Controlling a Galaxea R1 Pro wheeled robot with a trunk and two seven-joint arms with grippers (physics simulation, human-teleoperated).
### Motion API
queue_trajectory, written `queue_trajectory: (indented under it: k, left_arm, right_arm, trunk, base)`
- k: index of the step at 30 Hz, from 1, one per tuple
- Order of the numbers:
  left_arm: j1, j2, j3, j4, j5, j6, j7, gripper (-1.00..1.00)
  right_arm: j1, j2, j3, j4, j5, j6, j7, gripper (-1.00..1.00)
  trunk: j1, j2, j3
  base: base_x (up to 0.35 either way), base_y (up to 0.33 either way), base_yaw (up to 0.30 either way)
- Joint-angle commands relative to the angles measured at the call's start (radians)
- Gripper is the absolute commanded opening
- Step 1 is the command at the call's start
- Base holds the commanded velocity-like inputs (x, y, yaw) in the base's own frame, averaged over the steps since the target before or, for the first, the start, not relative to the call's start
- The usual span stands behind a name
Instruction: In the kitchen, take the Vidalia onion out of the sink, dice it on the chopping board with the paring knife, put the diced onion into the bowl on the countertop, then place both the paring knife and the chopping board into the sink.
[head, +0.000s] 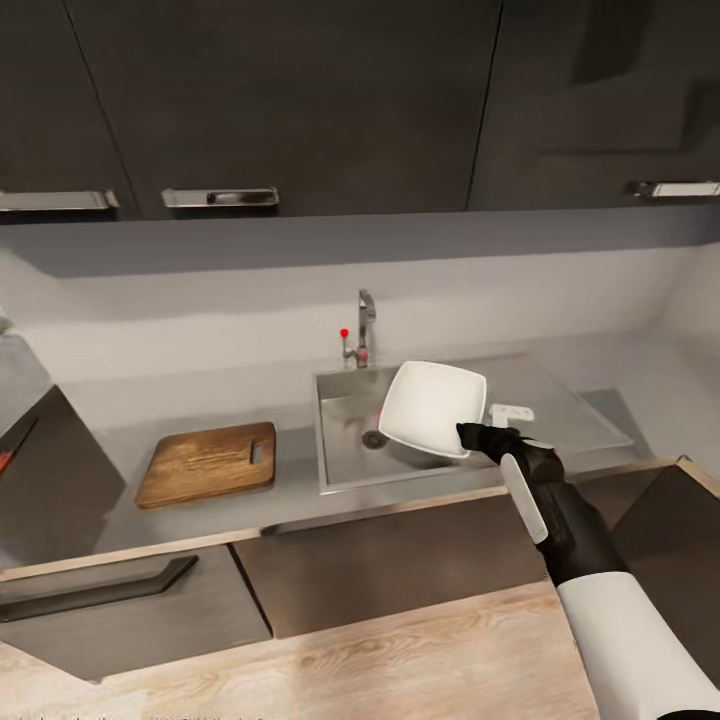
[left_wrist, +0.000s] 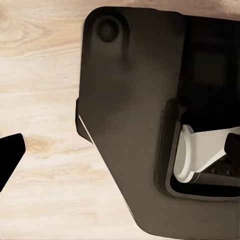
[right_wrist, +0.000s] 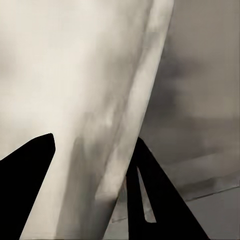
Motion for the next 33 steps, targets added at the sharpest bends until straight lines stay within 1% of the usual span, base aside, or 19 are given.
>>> queue_trajectory:
  k: [1,8,24,25,32,33]
  left_arm:
    - [0.0,0.0,0.0,-0.002,0.008,-0.001,-0.001,1.0]
    - [0.0,0.0,0.0,-0.001,0.008,-0.001,-0.001,1.0]
    - [0.0,0.0,0.0,-0.001,0.008,-0.001,-0.001,1.0]
    - [0.0,0.0,0.0,-0.001,0.008,-0.001,-0.001,1.0]
    - [0.0,0.0,0.0,-0.001,0.008,-0.001,-0.001,1.0]
    - [0.0,0.0,0.0,-0.001,0.008,-0.001,-0.001,1.0]
  right_arm:
    - [-0.001,-0.001,0.003,-0.001,-0.011,0.003,-0.01,-1.0]
    - [-0.001,-0.002,0.003,-0.001,-0.011,0.003,-0.01,-1.0]
    - [-0.001,-0.002,0.002,-0.009,-0.011,0.005,-0.01,-1.0]
    - [-0.001,-0.002,0.002,-0.01,-0.011,0.011,-0.01,-1.0]
    - [-0.001,-0.003,0.002,-0.083,-0.011,0.135,-0.01,-1.0]
    - [-0.001,-0.003,0.003,-0.106,-0.011,0.174,-0.01,-1.0]
  trunk:
    - [0.001,-0.002,-0.002]
    - [0.001,-0.002,-0.002]
    - [0.001,-0.002,-0.002]
    - [0.001,-0.002,-0.002]
    - [0.001,-0.002,-0.002]
    - [0.001,-0.002,-0.002]
  base:
    - [0.0,0.229,0.145]
    - [-0.011,0.22,0.143]
    - [-0.099,0.227,0.143]
    - [-0.014,0.227,0.143]
    - [-0.002,0.219,0.035]
    - [0.0,0.212,0.004]
